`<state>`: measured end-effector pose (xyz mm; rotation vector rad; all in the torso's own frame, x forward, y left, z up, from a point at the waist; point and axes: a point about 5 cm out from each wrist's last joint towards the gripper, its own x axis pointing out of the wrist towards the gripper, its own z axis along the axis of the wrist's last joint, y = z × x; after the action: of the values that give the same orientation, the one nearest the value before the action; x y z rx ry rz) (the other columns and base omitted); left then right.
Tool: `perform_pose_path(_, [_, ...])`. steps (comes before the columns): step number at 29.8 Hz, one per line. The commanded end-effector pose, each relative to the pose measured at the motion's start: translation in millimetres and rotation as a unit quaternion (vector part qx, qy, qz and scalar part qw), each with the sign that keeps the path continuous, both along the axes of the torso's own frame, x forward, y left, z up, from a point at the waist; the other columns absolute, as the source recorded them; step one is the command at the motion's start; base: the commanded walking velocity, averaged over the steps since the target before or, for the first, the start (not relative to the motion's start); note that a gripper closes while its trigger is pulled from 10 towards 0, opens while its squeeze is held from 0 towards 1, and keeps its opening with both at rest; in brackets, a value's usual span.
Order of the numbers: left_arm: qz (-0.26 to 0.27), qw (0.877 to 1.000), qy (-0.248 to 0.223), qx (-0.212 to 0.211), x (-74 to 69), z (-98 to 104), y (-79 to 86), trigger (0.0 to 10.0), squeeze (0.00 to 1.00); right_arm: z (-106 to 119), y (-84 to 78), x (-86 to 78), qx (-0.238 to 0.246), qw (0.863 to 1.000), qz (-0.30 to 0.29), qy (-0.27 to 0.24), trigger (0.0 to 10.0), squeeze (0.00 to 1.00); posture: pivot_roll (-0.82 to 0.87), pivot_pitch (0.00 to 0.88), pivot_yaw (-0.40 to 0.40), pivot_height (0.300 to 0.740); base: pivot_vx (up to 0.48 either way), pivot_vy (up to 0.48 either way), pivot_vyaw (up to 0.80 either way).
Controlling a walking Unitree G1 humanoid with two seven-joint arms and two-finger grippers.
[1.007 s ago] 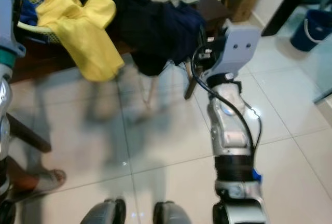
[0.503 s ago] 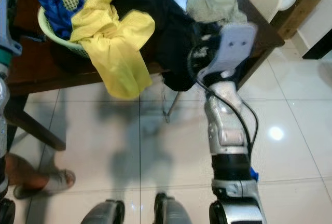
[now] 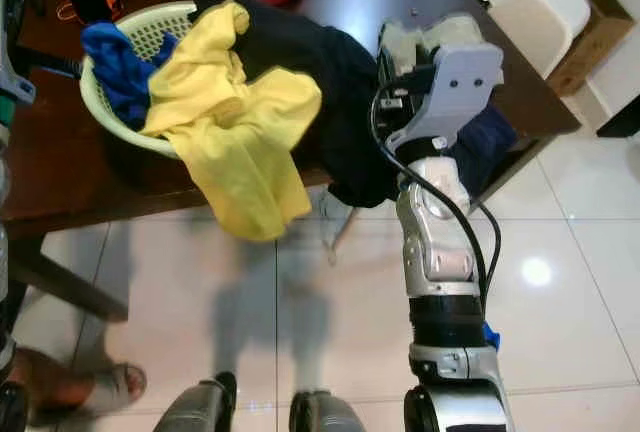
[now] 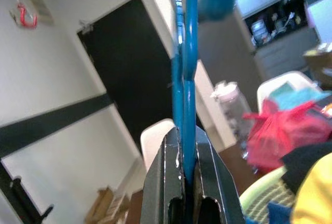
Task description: Hang hanger
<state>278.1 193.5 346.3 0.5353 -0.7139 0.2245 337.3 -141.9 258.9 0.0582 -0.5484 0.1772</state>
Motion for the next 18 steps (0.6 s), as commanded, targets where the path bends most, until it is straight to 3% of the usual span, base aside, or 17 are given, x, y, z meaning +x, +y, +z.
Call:
perform_pose_path(1, [0.000,1.000,0.001,0.010,-2.1,-1,-2.3,10.0,0.00,-6,-3.4,-1.2,0.003,1.000,0.006,0.012,10.0,0.00,0.10,0.137,-0.013,0.740,0.379,0.000,0.00])
perform_pose_path(5, [0.002,1.000,0.003,0.010,-2.2,-1,-2.0,10.0,0.00,-7,-1.5,-2.0,0.004,1.000,0.019,0.013,10.0,0.00,0.10,0.134,-0.013,0.740,0.354,0.000,0.00])
perform_pose_path(11, [0.001,1.000,0.010,0.017,-2.1,-2,-3.7,10.0,0.00,-9,6.8,-5.1,-0.004,0.997,0.073,0.021,10.0,0.00,0.10,0.132,-0.013,0.740,0.000,0.000,0.00])
perform_pose_path(12, [0.000,1.000,0.012,0.021,-2.6,-3,-4.4,10.0,0.00,-9,11.7,-8.5,-0.013,0.993,0.112,0.022,10.0,0.00,0.10,0.131,-0.012,0.740,0.000,0.000,0.00])
perform_pose_path(13, [0.000,1.000,0.012,0.021,-2.6,-3,-4.4,10.0,0.00,-9,11.7,-8.5,-0.013,0.993,0.112,0.022,10.0,0.00,0.10,0.131,-0.012,0.740,0.000,0.000,0.00])
perform_pose_path(16, [-0.001,0.999,0.026,0.041,-3.4,-5,-2.7,10.0,0.00,-1,29.1,-24.3,-0.036,0.965,0.259,0.019,10.0,0.00,0.10,0.132,-0.011,0.740,0.000,0.000,0.00])
perform_pose_path(18, [-0.001,0.999,0.026,0.041,-3.4,-5,-2.7,10.0,0.00,-1,29.1,-24.3,-0.036,0.965,0.259,0.019,10.0,0.00,0.10,0.132,-0.011,0.740,0.000,0.000,0.00])
